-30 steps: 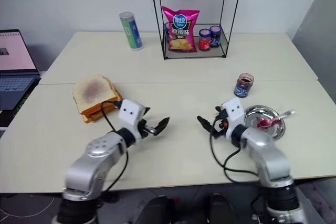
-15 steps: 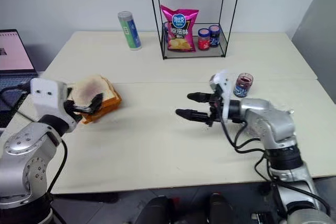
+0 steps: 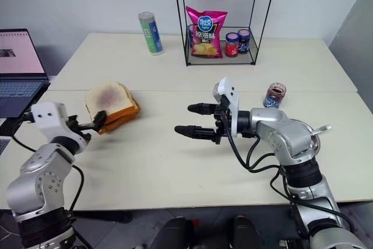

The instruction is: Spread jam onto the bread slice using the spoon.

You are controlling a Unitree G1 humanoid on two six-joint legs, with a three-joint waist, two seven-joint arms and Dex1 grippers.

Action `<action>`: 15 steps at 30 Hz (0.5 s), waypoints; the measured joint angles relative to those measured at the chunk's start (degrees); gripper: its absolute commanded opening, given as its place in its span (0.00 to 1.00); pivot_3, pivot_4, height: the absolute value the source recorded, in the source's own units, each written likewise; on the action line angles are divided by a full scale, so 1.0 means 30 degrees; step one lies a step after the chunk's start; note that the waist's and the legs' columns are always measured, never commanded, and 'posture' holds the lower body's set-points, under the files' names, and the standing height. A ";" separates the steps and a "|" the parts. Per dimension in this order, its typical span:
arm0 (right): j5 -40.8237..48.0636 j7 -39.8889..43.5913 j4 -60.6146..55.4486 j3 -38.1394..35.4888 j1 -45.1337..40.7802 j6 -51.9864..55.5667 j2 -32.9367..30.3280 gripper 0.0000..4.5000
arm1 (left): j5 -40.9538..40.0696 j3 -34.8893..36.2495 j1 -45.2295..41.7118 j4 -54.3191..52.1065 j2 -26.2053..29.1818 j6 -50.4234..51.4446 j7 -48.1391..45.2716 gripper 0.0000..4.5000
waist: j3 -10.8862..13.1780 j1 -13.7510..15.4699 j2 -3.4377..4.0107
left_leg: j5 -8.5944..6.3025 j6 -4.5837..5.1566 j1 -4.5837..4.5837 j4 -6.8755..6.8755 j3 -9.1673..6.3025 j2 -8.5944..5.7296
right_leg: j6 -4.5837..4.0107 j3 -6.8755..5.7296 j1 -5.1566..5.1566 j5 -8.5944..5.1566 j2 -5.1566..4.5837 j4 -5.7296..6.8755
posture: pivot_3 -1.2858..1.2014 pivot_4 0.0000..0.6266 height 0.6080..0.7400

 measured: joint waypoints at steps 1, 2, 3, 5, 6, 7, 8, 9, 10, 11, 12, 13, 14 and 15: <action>0.0146 -0.0152 -0.0263 -0.0132 0.0000 0.0124 -0.0016 0.96 | -0.0202 0.0000 -0.0118 0.0173 -0.0048 -0.0040 0.0016 1.00 | 0.0000 -0.0002 0.0000 | 0.0001 0.0000 0.0002 0.0000 -0.0005 0.0005 | 0.0001 -0.0005 0.0003 -0.0001 0.0005 0.0003 | 0.52 0.24 1.00; 0.0184 -0.0247 -0.0430 -0.0201 0.0012 0.0173 -0.0030 0.96 | -0.0312 0.0000 -0.0336 0.0454 -0.0116 -0.0098 0.0063 1.00 | 0.0000 -0.0001 0.0000 | 0.0002 -0.0001 0.0006 0.0001 -0.0008 0.0003 | 0.0006 -0.0010 0.0005 -0.0004 0.0008 0.0010 | 0.52 0.24 1.00; 0.0186 -0.0353 -0.0538 -0.0228 0.0056 0.0171 -0.0035 0.96 | -0.0332 -0.0006 -0.0535 0.0801 -0.0179 -0.0260 0.0109 1.00 | -0.0001 -0.0001 -0.0001 | 0.0003 -0.0002 0.0010 0.0003 -0.0008 0.0003 | 0.0013 -0.0017 0.0006 -0.0008 0.0012 0.0012 | 0.52 0.24 1.00; 0.0171 -0.0620 -0.0588 -0.0286 0.0287 0.0151 -0.0063 0.96 | -0.0303 -0.0073 -0.0645 0.1438 -0.0192 -0.0639 0.0238 1.00 | -0.0002 -0.0005 -0.0003 | 0.0003 -0.0001 0.0014 0.0004 0.0005 0.0001 | 0.0073 -0.0019 0.0008 -0.0041 0.0014 0.0009 | 0.52 0.24 1.00; 0.0159 -0.0729 -0.0583 -0.0341 0.0504 0.0144 -0.0090 0.96 | -0.0288 -0.0135 -0.0657 0.1718 -0.0190 -0.0852 0.0266 1.00 | -0.0003 -0.0005 -0.0004 | 0.0003 -0.0001 0.0015 0.0004 0.0007 -0.0004 | 0.0074 -0.0015 0.0009 -0.0042 0.0013 0.0006 | 0.52 0.24 1.00; 0.0159 -0.0877 -0.0566 -0.0392 0.0679 0.0157 -0.0090 0.96 | -0.0283 -0.0182 -0.0656 0.1892 -0.0190 -0.0971 0.0283 1.00 | -0.0002 -0.0006 -0.0003 | 0.0003 -0.0001 0.0009 0.0005 0.0013 -0.0003 | 0.0074 -0.0010 0.0005 -0.0040 0.0012 0.0003 | 0.52 0.24 1.00; 0.0160 -0.1020 -0.0565 -0.0421 0.0737 0.0175 -0.0088 0.96 | -0.0285 -0.0239 -0.0657 0.1998 -0.0183 -0.1095 0.0294 1.00 | -0.0002 -0.0007 -0.0003 | 0.0003 -0.0001 0.0011 0.0004 0.0022 -0.0004 | 0.0060 -0.0001 0.0004 -0.0032 0.0010 0.0004 | 0.52 0.24 1.00; 0.0176 -0.1071 -0.0575 -0.0463 0.0737 0.0176 -0.0088 0.96 | -0.0306 -0.0295 -0.0658 0.2040 -0.0181 -0.1236 0.0297 1.00 | -0.0002 -0.0004 -0.0003 | 0.0002 -0.0001 0.0010 0.0004 0.0021 -0.0002 | 0.0014 -0.0005 0.0004 -0.0004 0.0010 0.0001 | 0.52 0.24 1.00; 0.0181 -0.1119 -0.0610 -0.0484 0.0737 0.0176 -0.0090 0.96 | -0.0345 -0.0314 -0.0658 0.2067 -0.0176 -0.1260 0.0251 1.00 | -0.0002 -0.0005 -0.0004 | 0.0002 -0.0001 0.0011 0.0003 0.0019 0.0000 | -0.0002 -0.0006 0.0004 0.0005 0.0010 0.0002 | 0.52 0.24 1.00; 0.0180 -0.1218 -0.0669 -0.0484 0.0745 0.0176 -0.0091 0.97 | -0.0433 -0.0317 -0.0658 0.2113 -0.0176 -0.1287 0.0176 0.92 | -0.0002 -0.0007 -0.0003 | 0.0002 -0.0001 0.0011 0.0003 0.0017 0.0001 | 0.0001 -0.0009 0.0003 0.0003 0.0011 0.0002 | 0.52 0.24 1.00; 0.0180 -0.1378 -0.0748 -0.0498 0.0775 0.0175 -0.0093 0.97 | -0.0452 -0.0352 -0.0658 0.2182 -0.0172 -0.1350 0.0067 0.91 | -0.0002 -0.0006 -0.0003 | 0.0002 -0.0001 0.0011 0.0003 0.0015 0.0003 | 0.0001 -0.0014 0.0003 0.0003 0.0011 0.0003 | 0.52 0.24 1.00; 0.0180 -0.1482 -0.0783 -0.0553 0.0804 0.0173 -0.0093 0.97 | -0.0468 -0.0497 -0.0658 0.2266 -0.0153 -0.1428 0.0010 0.86 | -0.0002 -0.0001 -0.0003 | 0.0002 -0.0001 0.0011 0.0002 0.0014 0.0002 | 0.0011 -0.0015 0.0003 -0.0003 0.0011 0.0004 | 0.52 0.24 1.00; 0.0184 -0.1625 -0.0800 -0.0626 0.0822 0.0173 -0.0073 0.97 | -0.0469 -0.0607 -0.0689 0.2405 -0.0137 -0.1554 -0.0017 0.81 | -0.0002 0.0004 -0.0003 | 0.0003 -0.0001 0.0011 0.0003 0.0014 0.0000 | 0.0015 -0.0015 0.0004 -0.0005 0.0011 0.0005 | 0.52 0.24 1.00; 0.0188 -0.1826 -0.0815 -0.0725 0.0831 0.0173 -0.0037 0.97 | -0.0469 -0.0675 -0.0784 0.2548 -0.0136 -0.1645 -0.0019 0.77 | -0.0002 0.0010 -0.0004 | 0.0003 -0.0001 0.0010 0.0005 0.0012 0.0000 | 0.0024 -0.0017 0.0005 -0.0011 0.0011 0.0005 | 0.52 0.24 1.00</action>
